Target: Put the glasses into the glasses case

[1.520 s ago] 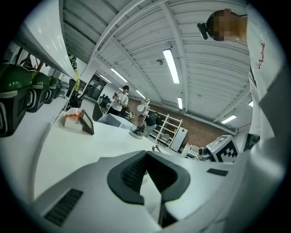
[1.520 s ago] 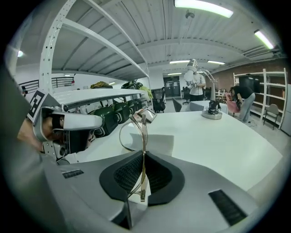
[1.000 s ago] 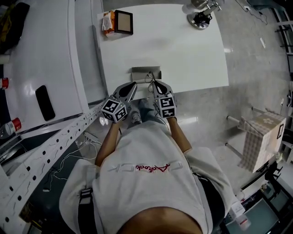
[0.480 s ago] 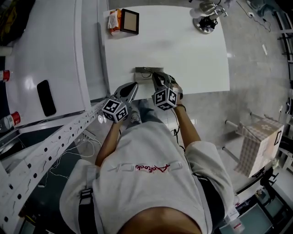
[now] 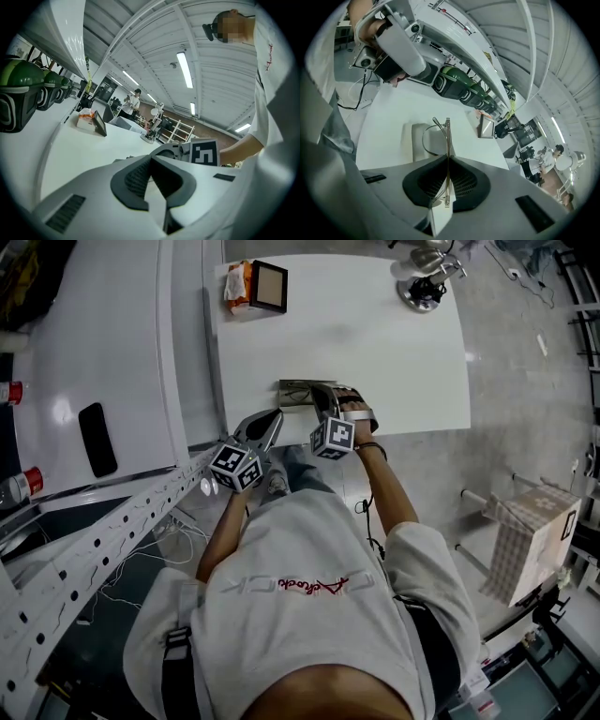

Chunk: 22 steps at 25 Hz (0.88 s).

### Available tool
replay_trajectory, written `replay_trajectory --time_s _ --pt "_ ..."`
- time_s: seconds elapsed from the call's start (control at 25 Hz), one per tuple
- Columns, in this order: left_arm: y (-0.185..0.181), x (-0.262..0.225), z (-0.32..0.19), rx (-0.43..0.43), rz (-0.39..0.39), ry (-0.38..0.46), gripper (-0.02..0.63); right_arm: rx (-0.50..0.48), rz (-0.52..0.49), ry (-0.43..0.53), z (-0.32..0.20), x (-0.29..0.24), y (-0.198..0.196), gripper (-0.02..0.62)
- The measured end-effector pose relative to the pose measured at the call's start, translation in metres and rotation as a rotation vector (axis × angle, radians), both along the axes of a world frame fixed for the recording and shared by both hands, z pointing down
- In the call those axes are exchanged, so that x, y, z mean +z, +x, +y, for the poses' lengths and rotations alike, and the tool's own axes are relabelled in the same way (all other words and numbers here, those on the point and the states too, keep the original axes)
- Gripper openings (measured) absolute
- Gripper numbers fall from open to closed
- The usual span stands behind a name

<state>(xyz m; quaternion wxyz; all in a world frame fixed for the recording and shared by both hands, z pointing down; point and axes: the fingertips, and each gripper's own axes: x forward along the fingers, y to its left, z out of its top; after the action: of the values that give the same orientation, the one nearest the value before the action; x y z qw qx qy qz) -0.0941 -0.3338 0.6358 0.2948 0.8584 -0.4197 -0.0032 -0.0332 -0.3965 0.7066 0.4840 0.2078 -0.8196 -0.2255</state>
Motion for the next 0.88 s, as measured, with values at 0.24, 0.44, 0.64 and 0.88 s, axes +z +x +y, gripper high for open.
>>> replay_trajectory --time_s 0.24,0.44,0.64,0.88 --pt "-0.002 0.002 0.003 -0.006 0.000 -0.002 0.025 -0.018 0.055 -0.037 0.002 0.021 -0.005 0.012" --pt "-0.005 0.002 0.003 -0.016 -0.002 -0.006 0.025 -0.031 0.115 -0.075 0.003 0.035 -0.005 0.012" --pt "-0.007 0.001 0.001 -0.026 0.002 -0.002 0.025 -0.024 0.148 -0.107 0.003 0.048 -0.005 0.012" --pt "-0.012 0.001 0.001 -0.038 -0.010 -0.008 0.025 -0.030 0.144 -0.089 0.003 0.050 -0.005 0.014"
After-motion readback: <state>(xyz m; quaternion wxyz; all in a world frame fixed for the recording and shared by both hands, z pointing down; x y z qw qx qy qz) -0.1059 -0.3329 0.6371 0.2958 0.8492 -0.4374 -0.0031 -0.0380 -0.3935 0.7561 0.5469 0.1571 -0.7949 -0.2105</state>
